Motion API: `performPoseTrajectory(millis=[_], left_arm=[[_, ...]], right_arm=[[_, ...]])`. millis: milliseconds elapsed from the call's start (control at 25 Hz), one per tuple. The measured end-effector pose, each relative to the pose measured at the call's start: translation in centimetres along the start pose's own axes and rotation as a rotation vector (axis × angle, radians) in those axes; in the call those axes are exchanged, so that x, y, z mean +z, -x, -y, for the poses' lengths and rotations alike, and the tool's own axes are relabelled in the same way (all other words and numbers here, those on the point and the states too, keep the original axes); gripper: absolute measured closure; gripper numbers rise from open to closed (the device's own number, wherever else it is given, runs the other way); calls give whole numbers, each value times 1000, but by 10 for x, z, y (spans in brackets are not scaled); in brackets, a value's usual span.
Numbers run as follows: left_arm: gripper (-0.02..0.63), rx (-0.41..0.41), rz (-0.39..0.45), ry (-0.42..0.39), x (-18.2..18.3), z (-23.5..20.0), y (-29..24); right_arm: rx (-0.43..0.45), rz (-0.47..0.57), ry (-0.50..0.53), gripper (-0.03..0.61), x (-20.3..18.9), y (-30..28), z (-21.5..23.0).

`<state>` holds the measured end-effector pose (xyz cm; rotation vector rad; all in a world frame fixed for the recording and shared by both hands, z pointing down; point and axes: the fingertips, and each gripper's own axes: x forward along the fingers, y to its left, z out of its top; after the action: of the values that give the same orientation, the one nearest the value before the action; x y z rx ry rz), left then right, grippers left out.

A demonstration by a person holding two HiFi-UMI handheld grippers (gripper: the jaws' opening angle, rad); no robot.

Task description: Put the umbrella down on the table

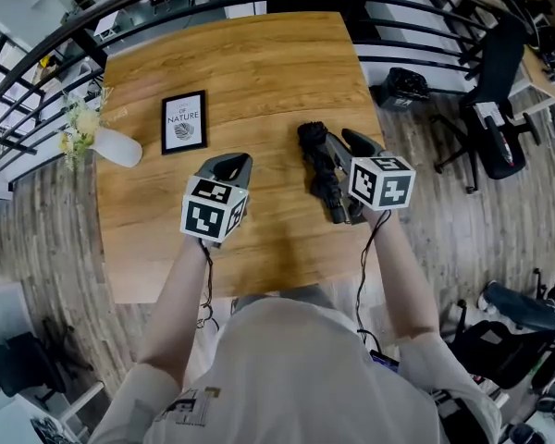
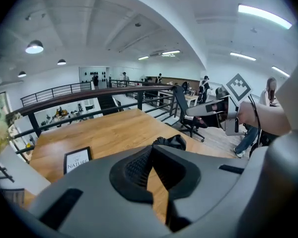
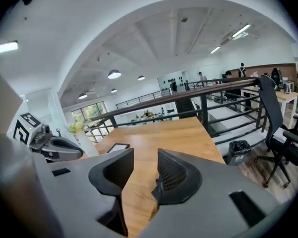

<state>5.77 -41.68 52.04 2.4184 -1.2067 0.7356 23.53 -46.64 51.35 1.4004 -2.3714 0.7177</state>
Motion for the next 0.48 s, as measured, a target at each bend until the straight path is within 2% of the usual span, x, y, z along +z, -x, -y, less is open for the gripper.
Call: performPoseTrajectory(millis=[120,240,480], left_arm=[[597,-4,85,-39,28,6,26],[597,32,183,-78,59,10,59],[597,79,300,-172,93,21,118]], right_arm=[[21,87,5,431,27,28,-21],[38,162,26,456,48,57,-44],[25,242,153,494,70,103,-85]])
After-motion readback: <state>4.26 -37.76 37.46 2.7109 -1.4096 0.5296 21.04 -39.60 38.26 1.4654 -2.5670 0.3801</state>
